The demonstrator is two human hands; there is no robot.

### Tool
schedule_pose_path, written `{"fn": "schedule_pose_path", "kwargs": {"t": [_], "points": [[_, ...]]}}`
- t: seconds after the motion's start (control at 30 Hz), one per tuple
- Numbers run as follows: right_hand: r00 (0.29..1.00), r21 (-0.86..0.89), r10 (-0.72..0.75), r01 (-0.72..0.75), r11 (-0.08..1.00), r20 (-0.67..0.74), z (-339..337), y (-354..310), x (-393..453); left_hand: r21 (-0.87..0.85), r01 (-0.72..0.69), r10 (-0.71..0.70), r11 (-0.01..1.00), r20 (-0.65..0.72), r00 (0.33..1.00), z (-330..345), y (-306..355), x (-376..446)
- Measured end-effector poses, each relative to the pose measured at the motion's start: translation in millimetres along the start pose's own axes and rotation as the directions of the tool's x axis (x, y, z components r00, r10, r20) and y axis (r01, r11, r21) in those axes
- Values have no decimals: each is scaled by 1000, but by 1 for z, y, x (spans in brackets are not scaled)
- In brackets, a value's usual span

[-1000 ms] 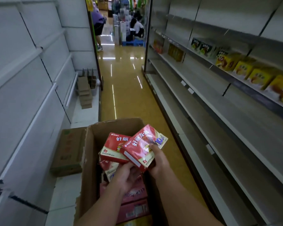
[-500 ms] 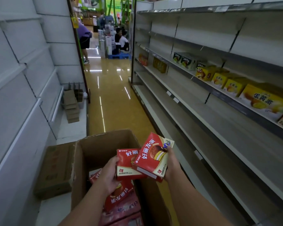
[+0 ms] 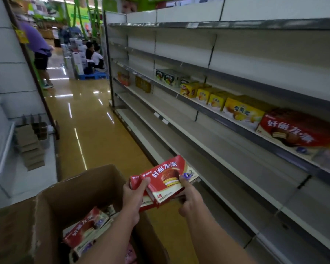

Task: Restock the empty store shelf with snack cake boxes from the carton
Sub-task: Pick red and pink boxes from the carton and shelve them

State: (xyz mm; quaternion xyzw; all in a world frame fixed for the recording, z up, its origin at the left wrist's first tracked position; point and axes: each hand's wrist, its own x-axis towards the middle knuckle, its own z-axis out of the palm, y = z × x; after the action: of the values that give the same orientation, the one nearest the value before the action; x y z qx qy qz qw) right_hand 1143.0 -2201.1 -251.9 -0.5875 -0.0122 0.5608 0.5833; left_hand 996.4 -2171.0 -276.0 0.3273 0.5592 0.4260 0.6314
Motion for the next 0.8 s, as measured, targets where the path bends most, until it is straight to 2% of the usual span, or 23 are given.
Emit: {"fn": "schedule_pose_path", "kwargs": {"t": [0.1,0.17,0.23,0.3,0.37,0.43,0.5,0.67,0.8], "points": [[988,-164,-124,108,980,-91,-36,-28,-3,70,-33,29,997,58,998,16,2,-6],[976,-332,-183,135,934,-118,-65,-47,-2,115,-53,39,992,117,992,30,2,-15],[978,-471,-199,144,870,-69,-90,-63,-16,134,-76,53,988,167,984,45,-1,-24],[979,-531,-193,133,837,-58,-118,-75,-29,144,-75,42,987,218,975,70,-6,-41],[981,-435,-182,138,890,-61,-151,-81,-38,140,-75,39,987,248,968,96,-15,-59],[978,-239,-201,185,953,-46,-187,-81,-43,140,-85,46,986,260,965,121,-24,-74],[973,-32,-213,211,977,-93,-229,-81,-50,156,-86,39,984,283,958,147,-31,-89],[942,318,-231,303,898,-244,-325,-90,-88,220,-147,50,964,394,918,205,-55,-130],[909,396,-261,381,835,-325,-378,-97,-119,246,-202,43,948,530,847,259,-72,-173]]}}
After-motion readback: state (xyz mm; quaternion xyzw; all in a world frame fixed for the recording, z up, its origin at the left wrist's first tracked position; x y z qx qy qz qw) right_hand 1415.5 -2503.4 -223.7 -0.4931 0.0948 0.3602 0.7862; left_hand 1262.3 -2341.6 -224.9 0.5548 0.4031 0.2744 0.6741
